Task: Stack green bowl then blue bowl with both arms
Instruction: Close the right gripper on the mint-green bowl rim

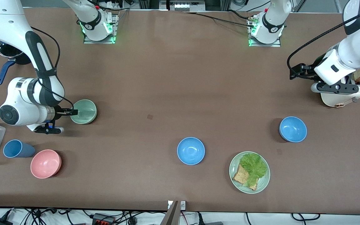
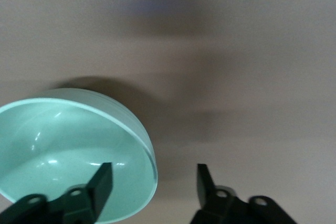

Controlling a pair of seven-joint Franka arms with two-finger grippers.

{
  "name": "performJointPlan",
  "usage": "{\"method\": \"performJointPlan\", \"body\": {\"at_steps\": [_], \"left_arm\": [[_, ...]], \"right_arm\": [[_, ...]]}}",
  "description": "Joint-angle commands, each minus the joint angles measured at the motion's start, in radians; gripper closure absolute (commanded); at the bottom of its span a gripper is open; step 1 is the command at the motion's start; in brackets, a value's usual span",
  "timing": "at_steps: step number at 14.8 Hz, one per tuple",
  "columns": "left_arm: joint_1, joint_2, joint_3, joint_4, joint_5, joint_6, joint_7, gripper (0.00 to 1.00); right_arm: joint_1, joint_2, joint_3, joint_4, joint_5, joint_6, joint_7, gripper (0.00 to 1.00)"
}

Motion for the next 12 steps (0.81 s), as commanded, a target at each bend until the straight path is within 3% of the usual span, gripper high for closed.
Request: {"method": "performJointPlan", "body": {"at_steps": [1, 4, 7, 10, 12], "left_arm": [[0.004, 0.014, -0.003, 0.028, 0.013, -0.022, 0.004, 0.00], [0.006, 0.014, 0.001, 0.028, 0.012, -0.022, 0.004, 0.00], [0.006, 0.015, 0.002, 0.028, 0.012, -0.022, -0.002, 0.00], [0.012, 0.018, 0.002, 0.029, 0.009, -0.024, -0.082, 0.00], [0.023, 0.018, 0.002, 0.029, 0.010, -0.024, -0.089, 0.00]], "right_arm": [[-0.012, 0.000, 0.009, -0.019, 0.001, 0.003, -0.013, 0.50], [-0.010, 0.002, 0.009, -0.019, 0.001, -0.006, -0.013, 0.71], [-0.009, 0.000, 0.011, -0.017, 0.001, -0.020, -0.058, 1.00], [0.000, -0.016, 0.023, -0.002, 0.004, -0.069, -0.069, 1.00], [0.002, -0.048, 0.078, 0.025, 0.006, -0.118, -0.059, 1.00]]}}
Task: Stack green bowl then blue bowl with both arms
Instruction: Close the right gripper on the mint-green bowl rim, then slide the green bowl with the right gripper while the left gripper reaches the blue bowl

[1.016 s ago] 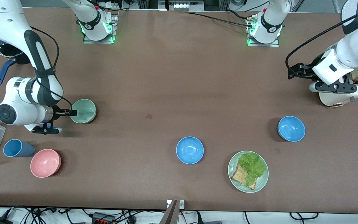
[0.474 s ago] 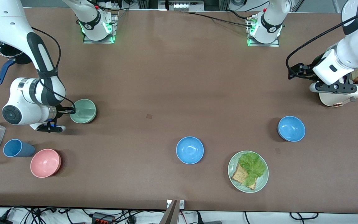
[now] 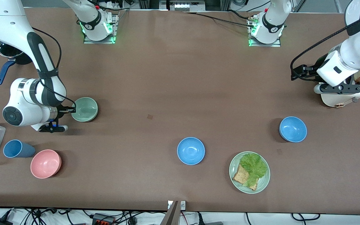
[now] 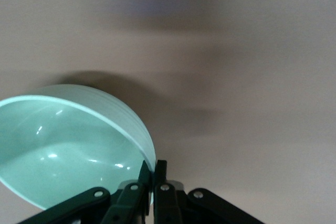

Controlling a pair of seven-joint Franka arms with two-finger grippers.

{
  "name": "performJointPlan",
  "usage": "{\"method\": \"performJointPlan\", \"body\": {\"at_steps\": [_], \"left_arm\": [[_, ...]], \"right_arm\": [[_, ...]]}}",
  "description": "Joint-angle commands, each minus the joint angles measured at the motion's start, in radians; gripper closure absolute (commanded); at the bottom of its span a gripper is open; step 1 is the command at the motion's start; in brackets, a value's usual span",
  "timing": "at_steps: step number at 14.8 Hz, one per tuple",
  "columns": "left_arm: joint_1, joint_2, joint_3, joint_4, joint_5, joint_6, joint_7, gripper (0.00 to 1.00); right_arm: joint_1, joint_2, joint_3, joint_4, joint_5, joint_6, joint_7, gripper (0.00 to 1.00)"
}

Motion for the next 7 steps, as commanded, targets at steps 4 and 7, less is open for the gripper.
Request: {"method": "performJointPlan", "body": {"at_steps": [4, 7], "left_arm": [[0.060, 0.037, -0.005, 0.028, 0.025, -0.013, -0.009, 0.00], [0.091, 0.075, -0.005, 0.028, 0.027, -0.009, 0.006, 0.00]], "right_arm": [[0.032, -0.053, 0.204, 0.091, 0.005, -0.108, 0.083, 1.00], [0.175, -0.044, 0.243, 0.098, 0.013, -0.090, 0.283, 1.00]]}}
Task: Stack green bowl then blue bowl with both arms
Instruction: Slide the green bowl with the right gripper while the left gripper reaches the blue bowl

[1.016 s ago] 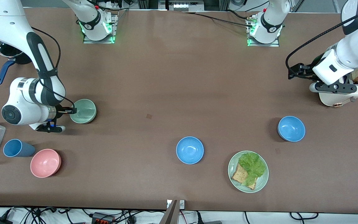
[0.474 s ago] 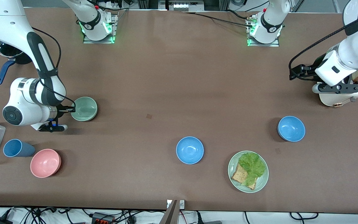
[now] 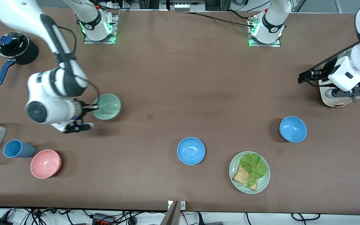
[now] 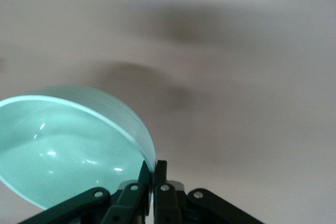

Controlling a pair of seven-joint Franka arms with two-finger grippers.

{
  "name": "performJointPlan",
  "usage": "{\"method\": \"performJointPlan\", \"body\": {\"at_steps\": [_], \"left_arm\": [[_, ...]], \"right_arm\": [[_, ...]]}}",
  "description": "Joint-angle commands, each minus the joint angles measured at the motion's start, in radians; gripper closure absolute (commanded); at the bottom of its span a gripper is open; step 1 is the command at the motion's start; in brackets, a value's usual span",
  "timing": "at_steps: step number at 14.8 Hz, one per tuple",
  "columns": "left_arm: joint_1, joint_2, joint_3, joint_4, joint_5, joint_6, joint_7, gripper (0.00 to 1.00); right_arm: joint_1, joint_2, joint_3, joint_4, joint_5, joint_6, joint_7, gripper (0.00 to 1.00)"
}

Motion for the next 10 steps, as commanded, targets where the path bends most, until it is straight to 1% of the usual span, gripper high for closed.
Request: {"method": "performJointPlan", "body": {"at_steps": [1, 2, 3, 4, 6, 8, 10], "left_arm": [[0.029, 0.058, -0.005, 0.029, 0.030, 0.014, 0.055, 0.00], [0.038, 0.081, -0.005, 0.020, 0.055, 0.056, 0.102, 0.00], [0.070, 0.114, -0.005, 0.014, 0.058, 0.105, 0.139, 0.00], [0.092, 0.156, -0.005, 0.011, 0.059, 0.153, 0.158, 0.00], [0.123, 0.240, -0.005, -0.007, 0.061, 0.256, 0.163, 0.00], [0.147, 0.291, -0.002, -0.049, 0.067, 0.397, 0.167, 0.00], [0.157, 0.335, -0.004, -0.089, 0.169, 0.544, 0.174, 0.00]], "right_arm": [[0.137, 0.010, 0.007, 0.008, 0.040, 0.003, 0.149, 1.00], [0.174, 0.010, 0.005, 0.010, 0.091, 0.015, 0.178, 1.00], [0.209, 0.013, 0.005, 0.010, 0.141, 0.035, 0.192, 1.00], [0.250, 0.026, 0.005, 0.010, 0.162, 0.061, 0.217, 1.00], [0.319, 0.049, 0.005, 0.012, 0.156, 0.099, 0.295, 1.00], [0.370, 0.078, 0.005, 0.012, 0.154, 0.152, 0.352, 1.00], [0.413, 0.100, 0.005, 0.013, 0.160, 0.190, 0.396, 1.00]]}}
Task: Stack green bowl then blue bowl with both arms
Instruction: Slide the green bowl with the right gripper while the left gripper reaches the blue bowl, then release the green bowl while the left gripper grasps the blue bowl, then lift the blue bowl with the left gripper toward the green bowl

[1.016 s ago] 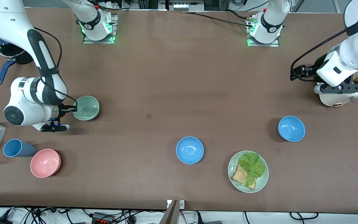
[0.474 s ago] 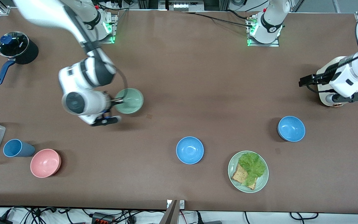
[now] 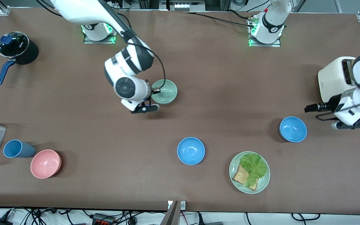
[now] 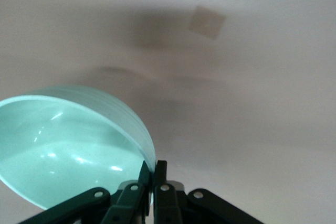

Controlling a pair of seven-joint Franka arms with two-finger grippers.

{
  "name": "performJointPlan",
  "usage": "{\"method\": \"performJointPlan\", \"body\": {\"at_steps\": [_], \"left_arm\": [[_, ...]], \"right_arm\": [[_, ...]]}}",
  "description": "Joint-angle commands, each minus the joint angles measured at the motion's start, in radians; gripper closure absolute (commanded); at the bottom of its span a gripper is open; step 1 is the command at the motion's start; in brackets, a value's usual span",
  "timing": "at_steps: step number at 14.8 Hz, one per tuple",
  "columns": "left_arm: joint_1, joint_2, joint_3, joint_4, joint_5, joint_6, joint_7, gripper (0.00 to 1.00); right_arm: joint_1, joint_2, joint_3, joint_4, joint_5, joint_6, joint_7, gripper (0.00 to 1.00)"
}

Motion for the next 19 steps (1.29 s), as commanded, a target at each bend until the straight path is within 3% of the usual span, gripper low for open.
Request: {"method": "performJointPlan", "body": {"at_steps": [1, 6, 7, 8, 9, 12, 16, 19], "left_arm": [[0.013, 0.057, -0.010, -0.033, 0.113, 0.150, 0.019, 0.00], [0.038, 0.177, -0.010, -0.033, 0.155, 0.282, 0.020, 0.00], [0.036, 0.183, -0.010, -0.033, 0.155, 0.290, 0.020, 0.00], [0.036, 0.192, -0.010, -0.033, 0.155, 0.293, 0.022, 0.00], [0.036, 0.201, -0.010, -0.033, 0.171, 0.306, 0.026, 0.02], [0.035, 0.218, -0.011, -0.032, 0.193, 0.332, 0.035, 0.20], [0.032, 0.224, -0.016, -0.030, 0.193, 0.330, 0.065, 0.70], [0.030, 0.226, -0.016, -0.032, 0.194, 0.333, 0.066, 0.89]], "right_arm": [[0.054, 0.031, -0.010, 0.014, 0.020, 0.051, 0.066, 1.00], [0.097, 0.079, -0.010, 0.013, 0.025, 0.107, 0.115, 1.00], [0.097, 0.079, -0.010, 0.013, 0.025, 0.107, 0.124, 0.75], [0.100, 0.076, -0.010, 0.016, 0.025, 0.107, 0.156, 0.24], [0.100, 0.070, -0.010, 0.020, 0.021, 0.107, 0.182, 0.00], [0.074, -0.007, -0.019, 0.090, 0.016, 0.012, 0.179, 0.00], [-0.034, -0.079, -0.048, 0.271, -0.002, -0.238, 0.166, 0.00], [-0.108, -0.122, -0.053, 0.330, -0.082, -0.274, 0.155, 0.00]]}}
